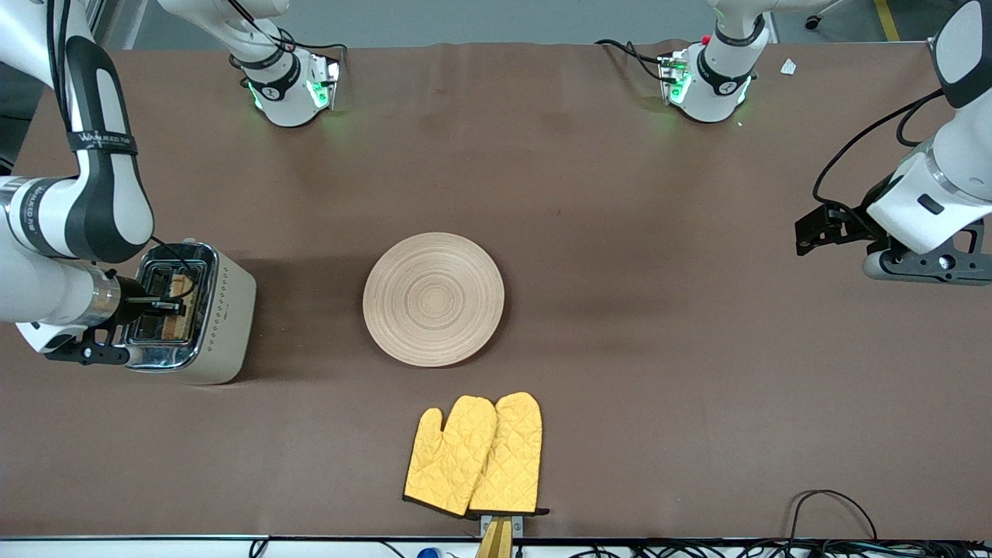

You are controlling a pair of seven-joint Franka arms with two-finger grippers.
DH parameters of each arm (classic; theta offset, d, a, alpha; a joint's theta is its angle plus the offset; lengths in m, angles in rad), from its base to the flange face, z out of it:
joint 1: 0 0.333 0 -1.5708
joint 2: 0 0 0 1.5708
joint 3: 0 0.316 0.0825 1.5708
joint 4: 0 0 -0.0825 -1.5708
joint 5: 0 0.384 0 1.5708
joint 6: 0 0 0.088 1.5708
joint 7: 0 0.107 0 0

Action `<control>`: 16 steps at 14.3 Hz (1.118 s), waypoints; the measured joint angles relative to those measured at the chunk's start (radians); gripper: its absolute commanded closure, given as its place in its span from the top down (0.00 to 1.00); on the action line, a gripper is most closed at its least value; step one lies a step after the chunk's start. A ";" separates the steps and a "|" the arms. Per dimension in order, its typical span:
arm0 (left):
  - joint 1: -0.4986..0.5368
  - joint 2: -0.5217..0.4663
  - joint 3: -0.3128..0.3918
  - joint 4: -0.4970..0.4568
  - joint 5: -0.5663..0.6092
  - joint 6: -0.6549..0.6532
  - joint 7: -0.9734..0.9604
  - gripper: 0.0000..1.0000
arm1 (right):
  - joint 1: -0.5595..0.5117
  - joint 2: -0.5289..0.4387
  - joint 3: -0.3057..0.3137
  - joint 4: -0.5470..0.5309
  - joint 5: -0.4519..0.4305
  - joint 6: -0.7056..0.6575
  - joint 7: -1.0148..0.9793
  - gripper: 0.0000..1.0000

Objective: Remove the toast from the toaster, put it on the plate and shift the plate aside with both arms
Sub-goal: 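Lower the right gripper over the toast slice in the toaster, then grasp the toast slice with the right gripper and lift it out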

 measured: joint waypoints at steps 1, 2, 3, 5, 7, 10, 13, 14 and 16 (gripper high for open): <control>0.000 0.000 0.000 -0.001 -0.010 0.003 0.000 1.00 | 0.001 0.000 0.001 0.002 -0.010 0.000 -0.001 0.01; 0.000 0.000 0.000 -0.001 -0.021 0.004 0.000 1.00 | 0.002 -0.001 0.002 0.004 -0.020 0.000 -0.001 0.01; 0.000 0.000 0.000 -0.001 -0.026 0.004 0.000 1.00 | 0.004 -0.005 0.003 0.008 -0.024 0.000 -0.001 0.01; 0.000 0.000 0.000 -0.001 -0.027 0.006 0.000 1.00 | 0.008 -0.030 0.005 0.018 -0.026 -0.009 -0.004 0.01; 0.000 0.000 0.000 -0.001 -0.028 0.006 0.000 1.00 | 0.024 -0.074 0.006 0.027 -0.026 -0.040 -0.010 0.01; 0.000 0.001 0.001 -0.005 -0.029 0.003 0.000 1.00 | 0.079 -0.146 0.014 0.040 -0.026 -0.086 -0.012 0.01; 0.002 0.004 0.004 -0.016 -0.029 0.001 0.000 1.00 | 0.162 -0.174 0.022 0.069 -0.026 -0.113 0.007 0.01; 0.003 0.008 0.004 -0.020 -0.029 0.001 0.000 1.00 | 0.187 -0.174 0.023 0.075 -0.025 -0.112 0.020 0.01; 0.004 0.017 0.004 -0.023 -0.029 0.001 0.000 1.00 | 0.232 -0.170 0.025 0.075 -0.020 -0.106 0.065 0.01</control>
